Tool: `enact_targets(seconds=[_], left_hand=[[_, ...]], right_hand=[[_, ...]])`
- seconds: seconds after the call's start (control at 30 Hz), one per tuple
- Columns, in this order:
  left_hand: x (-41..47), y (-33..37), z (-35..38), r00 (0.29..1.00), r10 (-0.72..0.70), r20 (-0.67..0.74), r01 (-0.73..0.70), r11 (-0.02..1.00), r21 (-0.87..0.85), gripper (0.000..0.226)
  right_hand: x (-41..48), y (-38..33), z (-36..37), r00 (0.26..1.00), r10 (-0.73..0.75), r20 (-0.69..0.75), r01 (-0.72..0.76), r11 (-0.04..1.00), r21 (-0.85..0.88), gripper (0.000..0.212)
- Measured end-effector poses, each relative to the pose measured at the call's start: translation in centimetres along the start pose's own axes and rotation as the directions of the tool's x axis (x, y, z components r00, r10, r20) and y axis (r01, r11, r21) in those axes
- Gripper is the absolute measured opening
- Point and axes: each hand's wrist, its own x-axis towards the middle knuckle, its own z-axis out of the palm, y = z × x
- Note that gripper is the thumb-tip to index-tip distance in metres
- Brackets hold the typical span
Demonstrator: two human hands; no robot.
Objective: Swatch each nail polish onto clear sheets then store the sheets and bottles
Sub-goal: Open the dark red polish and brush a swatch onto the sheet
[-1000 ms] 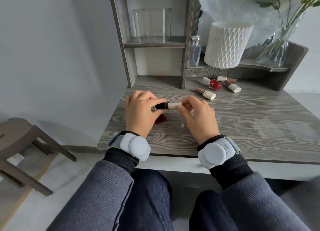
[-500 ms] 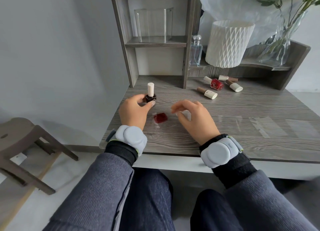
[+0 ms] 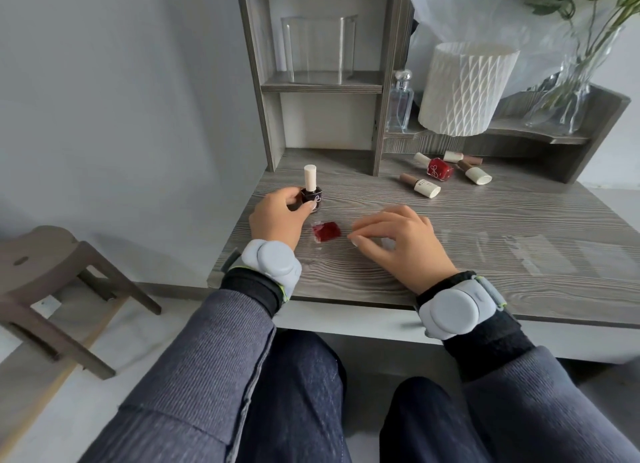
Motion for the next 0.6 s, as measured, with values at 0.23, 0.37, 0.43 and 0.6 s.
enact_targets(seconds=[0.23, 0.37, 0.43, 0.6], left_hand=[[-0.6, -0.1, -0.4, 1.000, 0.003, 0.008, -0.003, 0.999, 0.043, 0.026], [-1.1, 0.3, -0.7, 0.999, -0.037, -0.034, 0.038, 0.998, 0.044, 0.034], [-1.4, 0.5, -0.9, 0.998, -0.039, -0.038, 0.041, 0.998, 0.054, 0.036], [-1.6, 0.5, -1.1, 0.998, -0.037, -0.041, 0.040, 0.995, 0.092, 0.041]], right_hand=[[-0.5, -0.4, 0.2, 0.995, -0.082, 0.050, 0.085, 0.994, -0.064, 0.017], [-0.6, -0.8, 0.2, 0.988, -0.136, 0.074, 0.144, 0.984, -0.107, 0.034], [-0.7, -1.0, 0.4, 0.980, -0.175, 0.099, 0.187, 0.974, -0.125, 0.042], [-0.8, -1.4, 0.6, 0.951, -0.258, 0.169, 0.282, 0.949, -0.139, 0.039]])
